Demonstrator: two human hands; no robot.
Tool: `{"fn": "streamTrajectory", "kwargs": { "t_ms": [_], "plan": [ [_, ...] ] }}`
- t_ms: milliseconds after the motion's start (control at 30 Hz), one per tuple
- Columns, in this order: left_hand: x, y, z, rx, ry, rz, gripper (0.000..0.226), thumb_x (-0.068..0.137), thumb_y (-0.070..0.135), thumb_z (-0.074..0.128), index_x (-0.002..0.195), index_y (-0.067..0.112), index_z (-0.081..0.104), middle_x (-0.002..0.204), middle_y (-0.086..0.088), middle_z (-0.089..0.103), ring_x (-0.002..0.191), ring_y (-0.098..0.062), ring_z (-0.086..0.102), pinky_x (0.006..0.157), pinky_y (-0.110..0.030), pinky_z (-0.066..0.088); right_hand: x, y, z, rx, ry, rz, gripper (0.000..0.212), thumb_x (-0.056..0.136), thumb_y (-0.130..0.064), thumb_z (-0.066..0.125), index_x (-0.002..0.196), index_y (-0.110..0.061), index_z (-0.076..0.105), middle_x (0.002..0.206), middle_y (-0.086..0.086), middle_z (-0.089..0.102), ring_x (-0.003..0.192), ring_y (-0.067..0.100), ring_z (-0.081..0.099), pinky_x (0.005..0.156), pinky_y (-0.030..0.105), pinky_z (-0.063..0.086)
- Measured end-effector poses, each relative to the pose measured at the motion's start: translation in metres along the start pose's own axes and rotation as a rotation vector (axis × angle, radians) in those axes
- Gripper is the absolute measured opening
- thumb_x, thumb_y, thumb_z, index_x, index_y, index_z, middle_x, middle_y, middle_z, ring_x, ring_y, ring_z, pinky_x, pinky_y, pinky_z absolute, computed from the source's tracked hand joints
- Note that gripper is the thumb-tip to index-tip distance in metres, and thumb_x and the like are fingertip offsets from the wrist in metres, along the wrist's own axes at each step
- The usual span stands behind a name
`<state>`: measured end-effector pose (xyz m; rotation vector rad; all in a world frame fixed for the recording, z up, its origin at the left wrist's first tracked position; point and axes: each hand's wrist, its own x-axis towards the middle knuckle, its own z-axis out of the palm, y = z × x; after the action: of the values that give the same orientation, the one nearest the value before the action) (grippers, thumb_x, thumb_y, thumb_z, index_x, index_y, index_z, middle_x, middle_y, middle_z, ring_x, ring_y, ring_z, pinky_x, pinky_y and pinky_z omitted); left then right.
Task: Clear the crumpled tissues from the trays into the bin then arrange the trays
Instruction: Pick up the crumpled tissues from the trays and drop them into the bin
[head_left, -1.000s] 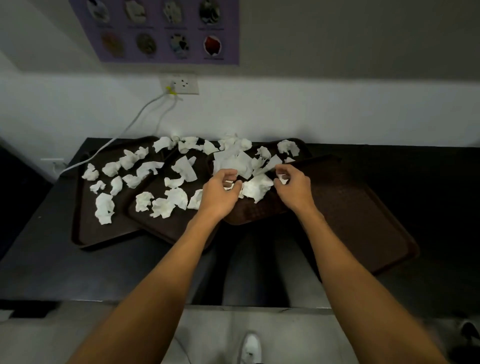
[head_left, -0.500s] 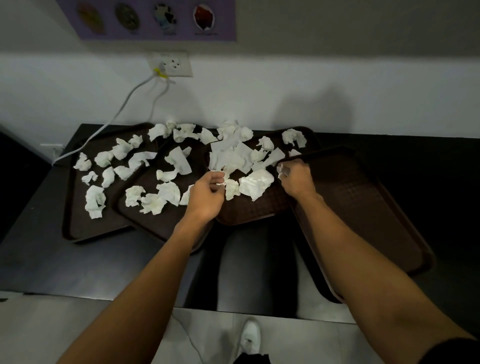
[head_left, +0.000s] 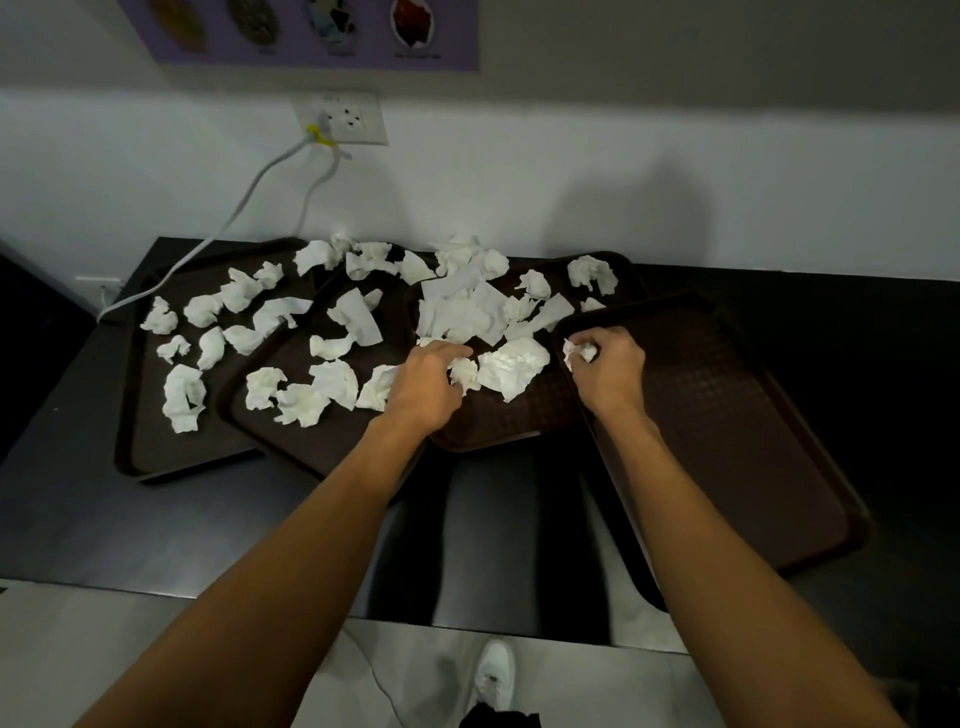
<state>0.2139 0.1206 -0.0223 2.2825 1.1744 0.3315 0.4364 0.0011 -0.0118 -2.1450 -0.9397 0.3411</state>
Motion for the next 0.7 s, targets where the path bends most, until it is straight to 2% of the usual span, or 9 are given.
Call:
{"fn": "streamTrajectory", "kwargs": {
  "t_ms": [67,100,167,233,333,467,567,600,700],
  "plan": [
    [0.007,0.0,0.003,0.155,-0.081,0.04,0.057,0.085,0.012,0.073,0.139,0.025,0.059,0.144,0.001,0.056,0.124,-0.029,0.049,0.108,-0.043,0.043,-0.009,-0.001,-0.002,0.035,0.008,-0.01,0.02,0.087,-0.001,0.074,0.105,-0.01,0.076,0.12,0.009,0.061,0.105,0.017,0.062,0.077,-0.003,0.036],
    [0.009,0.001,0.004,0.227,-0.105,0.055,0.058,0.085,0.015,0.073,0.14,0.026,0.058,0.144,0.001,0.055,0.124,-0.03,0.048,0.108,-0.044,0.042,-0.013,-0.002,-0.003,0.056,0.011,-0.019,0.02,0.087,-0.001,0.074,0.105,-0.011,0.076,0.118,0.008,0.062,0.104,0.016,0.063,0.079,-0.002,0.038],
    [0.011,0.001,0.007,0.293,-0.122,0.075,0.059,0.085,0.016,0.073,0.14,0.028,0.057,0.142,0.001,0.056,0.122,-0.031,0.048,0.105,-0.045,0.043,-0.02,-0.004,-0.005,0.087,0.014,-0.029,0.022,0.087,-0.002,0.074,0.106,-0.013,0.076,0.117,0.005,0.061,0.102,0.015,0.064,0.086,0.008,0.047],
    [0.01,-0.001,0.011,0.261,-0.108,0.097,0.059,0.083,0.012,0.073,0.139,0.025,0.059,0.139,-0.002,0.059,0.118,-0.033,0.05,0.102,-0.046,0.045,-0.025,-0.006,-0.006,0.095,0.017,-0.04,0.023,0.087,-0.003,0.075,0.107,-0.015,0.076,0.116,0.002,0.06,0.1,0.015,0.065,0.09,0.018,0.053],
    [0.004,-0.004,0.016,0.135,-0.051,0.115,0.056,0.081,-0.003,0.066,0.133,0.017,0.064,0.134,-0.005,0.062,0.115,-0.033,0.053,0.101,-0.045,0.048,-0.029,-0.009,-0.007,0.114,0.026,-0.057,0.023,0.087,-0.004,0.076,0.106,-0.016,0.076,0.116,0.0,0.06,0.097,0.016,0.067,0.091,0.025,0.057],
    [-0.009,-0.004,0.015,0.06,-0.011,0.138,0.051,0.081,-0.007,0.062,0.129,0.011,0.066,0.131,-0.005,0.063,0.118,-0.028,0.055,0.103,-0.041,0.048,-0.032,-0.016,-0.007,0.135,0.028,-0.06,0.022,0.087,-0.006,0.076,0.106,-0.017,0.076,0.115,-0.001,0.06,0.097,0.015,0.067,0.088,0.023,0.058],
    [-0.019,-0.004,0.012,-0.009,0.039,0.134,0.048,0.083,-0.004,0.064,0.128,0.012,0.066,0.128,-0.004,0.064,0.111,-0.025,0.059,0.101,-0.039,0.051,-0.037,-0.024,-0.004,0.145,0.022,-0.066,0.022,0.087,-0.006,0.077,0.107,-0.017,0.076,0.115,-0.002,0.059,0.095,0.015,0.067,0.081,0.009,0.052],
    [-0.022,-0.005,0.01,-0.024,0.06,0.129,0.047,0.083,-0.002,0.066,0.128,0.013,0.066,0.128,-0.003,0.064,0.109,-0.024,0.06,0.101,-0.038,0.051,-0.039,-0.026,-0.003,0.146,0.019,-0.069,0.022,0.087,-0.007,0.077,0.106,-0.018,0.076,0.114,-0.003,0.059,0.093,0.016,0.067,0.08,0.008,0.052],
    [-0.032,-0.004,0.001,-0.101,0.121,0.084,0.045,0.083,0.0,0.069,0.126,0.013,0.068,0.124,-0.002,0.063,0.097,-0.018,0.062,0.093,-0.026,0.053,-0.046,-0.037,0.002,0.149,0.002,-0.076,0.023,0.087,-0.008,0.077,0.107,-0.019,0.075,0.115,-0.003,0.06,0.093,0.018,0.068,0.087,0.022,0.058]
  ]
}}
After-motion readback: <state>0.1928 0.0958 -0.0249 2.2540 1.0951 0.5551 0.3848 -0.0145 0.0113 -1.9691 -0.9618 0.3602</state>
